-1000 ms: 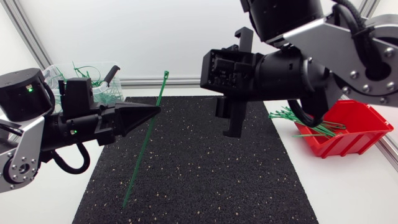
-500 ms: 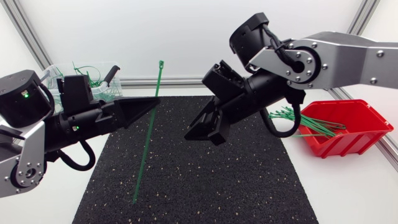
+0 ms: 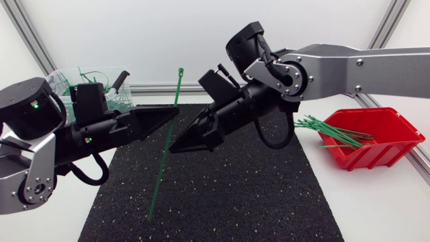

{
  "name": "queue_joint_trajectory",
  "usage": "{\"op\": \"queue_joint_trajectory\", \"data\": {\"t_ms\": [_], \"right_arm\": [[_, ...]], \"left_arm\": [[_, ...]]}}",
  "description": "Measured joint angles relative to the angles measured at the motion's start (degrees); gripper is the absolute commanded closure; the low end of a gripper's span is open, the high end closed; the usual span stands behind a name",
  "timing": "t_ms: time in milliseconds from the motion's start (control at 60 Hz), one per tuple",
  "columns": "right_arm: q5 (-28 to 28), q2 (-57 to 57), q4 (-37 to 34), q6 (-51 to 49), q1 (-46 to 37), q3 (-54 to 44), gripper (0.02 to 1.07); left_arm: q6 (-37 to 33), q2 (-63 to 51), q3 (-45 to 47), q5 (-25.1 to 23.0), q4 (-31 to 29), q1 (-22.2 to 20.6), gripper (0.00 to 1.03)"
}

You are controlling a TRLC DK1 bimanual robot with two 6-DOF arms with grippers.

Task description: Take a green cable tie from the red box, thread the tail through the head to close it, then place it in the transparent bin on the left.

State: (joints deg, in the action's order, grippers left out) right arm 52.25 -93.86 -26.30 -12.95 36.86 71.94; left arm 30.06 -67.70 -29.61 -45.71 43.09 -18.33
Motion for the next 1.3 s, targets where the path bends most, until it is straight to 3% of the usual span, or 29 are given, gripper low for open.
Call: {"op": "queue_joint_trajectory", "data": {"t_ms": [250,750,1250,1300], "right_arm": [[4.1,-2.1,2.8,2.6,0.2,0.5,0.62],[5.7,-2.1,6.2,4.2,-1.0,0.5,1.01],[5.5,-1.9,6.9,5.5,-1.4,0.4,1.01],[5.4,-1.9,6.8,5.5,-1.4,0.4,1.01]], "left_arm": [[0.6,-0.6,0.0,0.2,0.5,-0.1,1.00],[1.5,-0.6,0.5,0.2,1.0,-0.1,1.00],[4.9,-1.0,0.6,-0.5,1.6,1.1,0.99],[5.5,-1.4,0.6,-1.1,1.6,1.5,0.88]]}}
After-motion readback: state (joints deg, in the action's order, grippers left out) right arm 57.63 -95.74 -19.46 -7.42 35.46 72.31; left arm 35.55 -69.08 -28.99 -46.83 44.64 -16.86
